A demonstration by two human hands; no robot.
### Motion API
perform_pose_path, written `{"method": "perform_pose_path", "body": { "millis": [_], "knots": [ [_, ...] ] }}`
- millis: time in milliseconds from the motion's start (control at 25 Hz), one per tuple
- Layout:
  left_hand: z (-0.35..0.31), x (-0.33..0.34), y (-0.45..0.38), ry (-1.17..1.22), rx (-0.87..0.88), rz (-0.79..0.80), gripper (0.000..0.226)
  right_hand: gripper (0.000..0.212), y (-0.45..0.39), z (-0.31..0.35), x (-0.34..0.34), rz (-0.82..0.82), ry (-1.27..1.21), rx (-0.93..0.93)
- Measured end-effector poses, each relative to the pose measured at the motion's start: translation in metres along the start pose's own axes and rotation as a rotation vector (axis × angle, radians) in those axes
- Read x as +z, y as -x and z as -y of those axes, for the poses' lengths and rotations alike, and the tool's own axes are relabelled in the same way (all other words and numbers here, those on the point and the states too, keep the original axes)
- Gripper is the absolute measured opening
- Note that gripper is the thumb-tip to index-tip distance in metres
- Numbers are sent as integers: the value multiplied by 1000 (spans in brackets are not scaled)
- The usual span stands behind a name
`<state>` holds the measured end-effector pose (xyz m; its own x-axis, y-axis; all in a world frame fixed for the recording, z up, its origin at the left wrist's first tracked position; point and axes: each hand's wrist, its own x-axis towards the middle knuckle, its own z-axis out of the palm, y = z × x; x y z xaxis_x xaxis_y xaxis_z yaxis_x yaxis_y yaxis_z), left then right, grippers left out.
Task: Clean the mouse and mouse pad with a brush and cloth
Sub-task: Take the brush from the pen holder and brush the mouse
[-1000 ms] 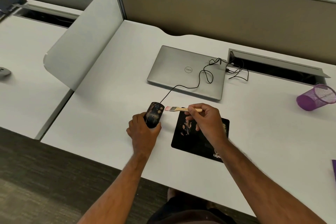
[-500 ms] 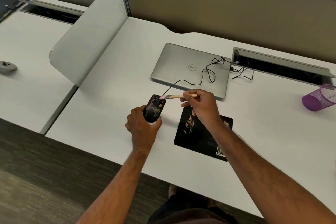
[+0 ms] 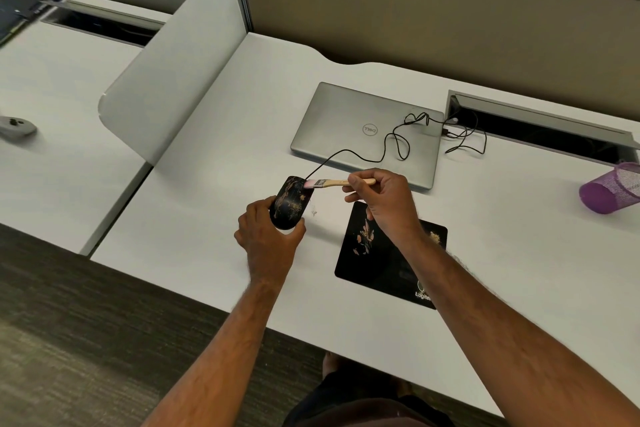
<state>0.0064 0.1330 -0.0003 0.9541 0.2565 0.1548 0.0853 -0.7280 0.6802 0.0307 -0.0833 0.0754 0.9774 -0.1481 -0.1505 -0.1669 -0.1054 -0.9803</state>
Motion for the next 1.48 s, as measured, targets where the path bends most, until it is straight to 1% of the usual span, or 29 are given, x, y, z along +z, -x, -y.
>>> {"method": "perform_pose_path", "body": {
  "millis": [320,520,720,880,1080,1280,1480],
  "knots": [
    [2,2,-5,-10,-3,0,67,12,0,-5,-1,21,94,11],
    [4,2,-4,-21,-1,10,67,17,2,-1,1,-14,57,-21],
    [0,3,-6,-28,2,15,69,12,2,-3,10,52,131,-58],
    [2,3,-6,-44,4,22,69,11,2,-8,2,26,162,-51],
    [0,6,-6,-27,8,20,69,10,3,-5,5,43,158,-88],
    [1,7,-8,-30,7,14,68,11,2,-9,2,33,192,-69],
    [0,9,-8,-25,6,10,67,15,6,-6,1,46,147,-94]
  ]
}}
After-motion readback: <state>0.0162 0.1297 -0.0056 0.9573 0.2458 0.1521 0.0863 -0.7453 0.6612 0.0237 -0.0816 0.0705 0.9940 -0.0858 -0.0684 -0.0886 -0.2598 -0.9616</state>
